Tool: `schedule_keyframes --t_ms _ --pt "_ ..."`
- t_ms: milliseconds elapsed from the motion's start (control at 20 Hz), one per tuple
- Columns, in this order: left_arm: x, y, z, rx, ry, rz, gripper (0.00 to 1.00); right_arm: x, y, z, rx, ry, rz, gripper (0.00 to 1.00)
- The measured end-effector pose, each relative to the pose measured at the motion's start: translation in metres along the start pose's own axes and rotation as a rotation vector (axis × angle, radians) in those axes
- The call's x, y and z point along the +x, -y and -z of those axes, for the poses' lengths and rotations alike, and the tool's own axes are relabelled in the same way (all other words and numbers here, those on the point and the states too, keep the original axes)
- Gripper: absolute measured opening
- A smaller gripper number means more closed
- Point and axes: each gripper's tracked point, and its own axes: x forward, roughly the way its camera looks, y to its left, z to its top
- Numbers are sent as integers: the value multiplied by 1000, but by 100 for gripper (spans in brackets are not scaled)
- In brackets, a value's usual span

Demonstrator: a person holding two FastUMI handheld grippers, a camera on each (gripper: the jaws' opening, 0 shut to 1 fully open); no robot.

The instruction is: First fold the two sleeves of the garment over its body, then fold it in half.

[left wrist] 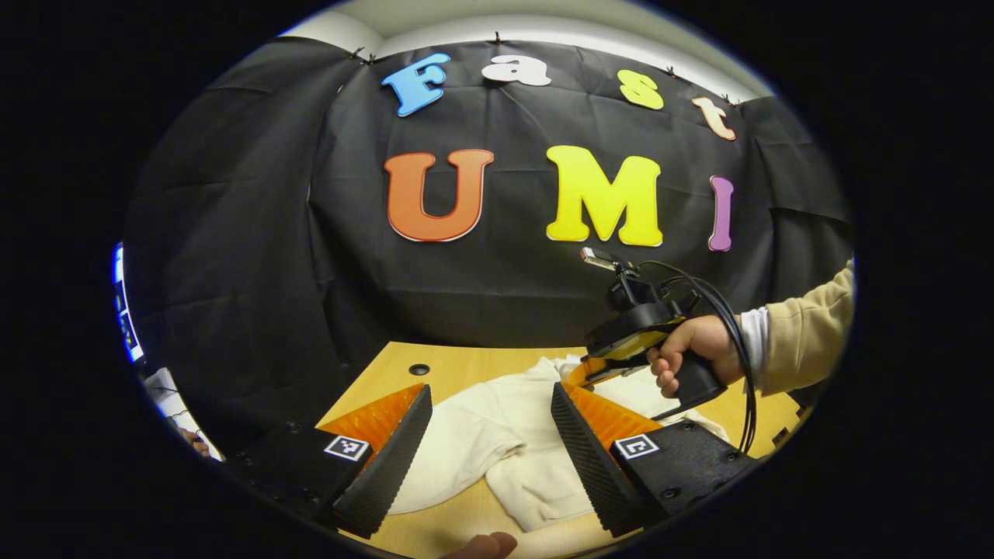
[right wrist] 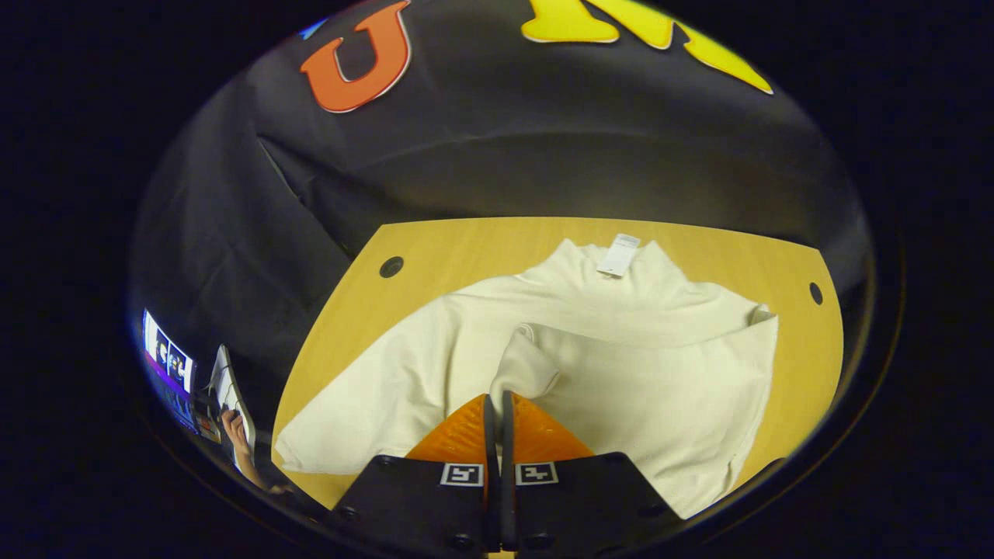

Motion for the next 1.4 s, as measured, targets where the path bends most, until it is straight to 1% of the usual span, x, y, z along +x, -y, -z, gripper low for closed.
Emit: schedule_keyframes --t_ms 150,300,450,550,650,700,750,800,900,950,1000,1100,1200,1350,1400 --pt "-3 -21 5 2 -7 -28 99 28 -16 8 -36 -18 22 0" --pt "-6 -40 12 8 -14 -51 99 50 -24 10 -17 -22 48 0" --pt "-8 -48 23 -3 -39 -59 99 64 -20 13 6 -25 88 0" --pt "-8 -52 28 -9 -48 -68 99 62 -26 9 28 -12 65 5" --pt "-9 -57 33 -21 -60 -78 99 58 -34 5 42 5 13 11" --pt "-9 -58 35 -28 -66 -84 99 52 -36 1 39 14 11 20" --pt "-10 -60 38 -32 -72 -92 99 44 -39 1 35 21 0 23" --pt "-10 -63 40 -34 -73 -105 99 37 -43 0 29 19 -17 29" --pt "-12 -70 46 -23 -79 -135 99 21 -42 5 2 11 -30 61" --pt "-13 -76 51 -17 -82 -154 99 11 -40 10 -13 25 -28 75" --pt "-13 -82 57 -10 -86 -173 99 6 -40 6 -31 32 -29 98" --pt "-16 -97 72 -11 -116 -229 99 -15 -30 11 -69 39 -27 99" --pt "-17 -113 97 -33 -159 -276 99 -33 -22 19 -102 42 -35 99" --pt "-23 -145 130 -30 -211 -380 99 -65 4 31 -159 50 -17 99" --pt "-28 -157 140 -37 -227 -415 99 -73 13 35 -180 58 -8 96"
